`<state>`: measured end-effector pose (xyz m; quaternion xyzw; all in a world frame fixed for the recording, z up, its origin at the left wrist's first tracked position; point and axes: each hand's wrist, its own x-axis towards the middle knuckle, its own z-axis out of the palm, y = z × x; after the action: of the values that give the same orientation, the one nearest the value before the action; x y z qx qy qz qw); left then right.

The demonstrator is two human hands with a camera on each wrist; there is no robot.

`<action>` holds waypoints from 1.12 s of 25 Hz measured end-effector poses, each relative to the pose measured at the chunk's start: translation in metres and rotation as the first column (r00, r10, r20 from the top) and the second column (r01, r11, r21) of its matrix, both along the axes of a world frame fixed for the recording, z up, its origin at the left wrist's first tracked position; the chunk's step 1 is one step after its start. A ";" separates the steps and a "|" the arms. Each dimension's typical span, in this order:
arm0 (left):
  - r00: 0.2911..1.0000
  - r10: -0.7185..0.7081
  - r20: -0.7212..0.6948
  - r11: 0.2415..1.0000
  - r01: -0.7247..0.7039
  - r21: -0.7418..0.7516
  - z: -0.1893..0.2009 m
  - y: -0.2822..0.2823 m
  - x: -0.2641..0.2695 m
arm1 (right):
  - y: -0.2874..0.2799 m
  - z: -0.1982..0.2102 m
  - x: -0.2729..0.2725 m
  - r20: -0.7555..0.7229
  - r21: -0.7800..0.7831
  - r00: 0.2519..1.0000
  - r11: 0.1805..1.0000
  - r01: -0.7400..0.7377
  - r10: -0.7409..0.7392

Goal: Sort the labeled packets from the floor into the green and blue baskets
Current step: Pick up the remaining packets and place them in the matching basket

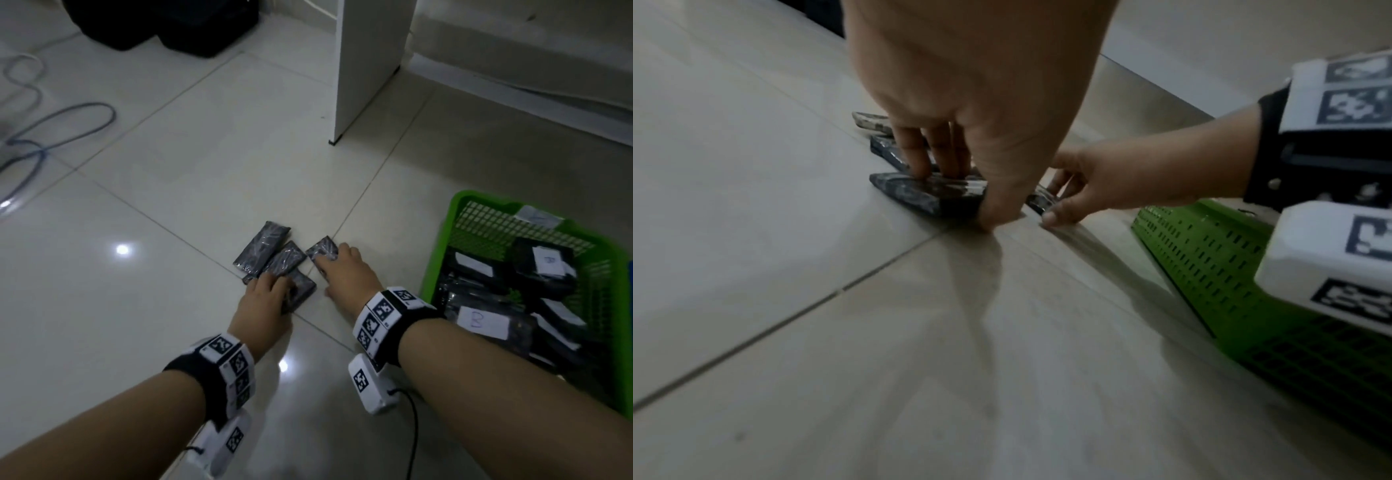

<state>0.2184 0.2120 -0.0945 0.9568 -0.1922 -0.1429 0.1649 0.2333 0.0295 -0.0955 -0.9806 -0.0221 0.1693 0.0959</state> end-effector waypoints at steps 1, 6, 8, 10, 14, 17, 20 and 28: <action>1.000 -0.014 -0.010 0.999 0.013 -0.029 0.005 0.003 0.002 | 0.001 0.001 0.000 0.016 -0.018 1.000 1.000 0.007 -0.007; 0.929 0.263 -0.262 0.896 -0.336 -0.292 0.027 0.006 0.015 | -0.018 0.020 0.009 -0.037 0.359 0.935 0.868 0.343 -0.354; 0.794 0.312 -0.522 0.675 -0.572 -0.466 0.027 -0.003 0.017 | -0.032 0.025 0.009 -0.117 0.528 0.847 0.690 0.495 -0.519; 0.698 0.233 -0.677 0.476 -0.689 -0.547 0.029 -0.019 0.018 | -0.043 0.033 0.006 -0.255 0.692 0.741 0.418 0.589 -0.621; 0.673 0.020 -0.739 0.366 -0.693 -0.621 0.047 -0.063 0.013 | -0.071 0.058 -0.007 -0.358 0.827 0.641 0.088 0.556 -0.679; 0.667 -0.035 -0.744 0.354 -0.688 -0.634 0.055 -0.096 0.015 | -0.107 0.071 -0.030 -0.328 0.860 0.595 0.028 0.509 -0.734; 0.728 -0.099 -0.679 0.389 -0.599 -0.699 0.067 -0.138 0.018 | -0.156 0.077 -0.056 -0.236 0.866 0.451 0.024 0.499 -0.860; 0.943 -0.327 -0.057 0.806 0.247 -0.538 0.076 -0.267 0.026 | -0.254 0.072 -0.129 0.007 0.701 0.251 0.184 0.689 -0.968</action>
<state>0.2441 -0.0553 -0.0188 0.8219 -0.3539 -0.1782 0.4092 0.1042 -0.2249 -0.0234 -0.7423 0.4654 -0.1664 0.4524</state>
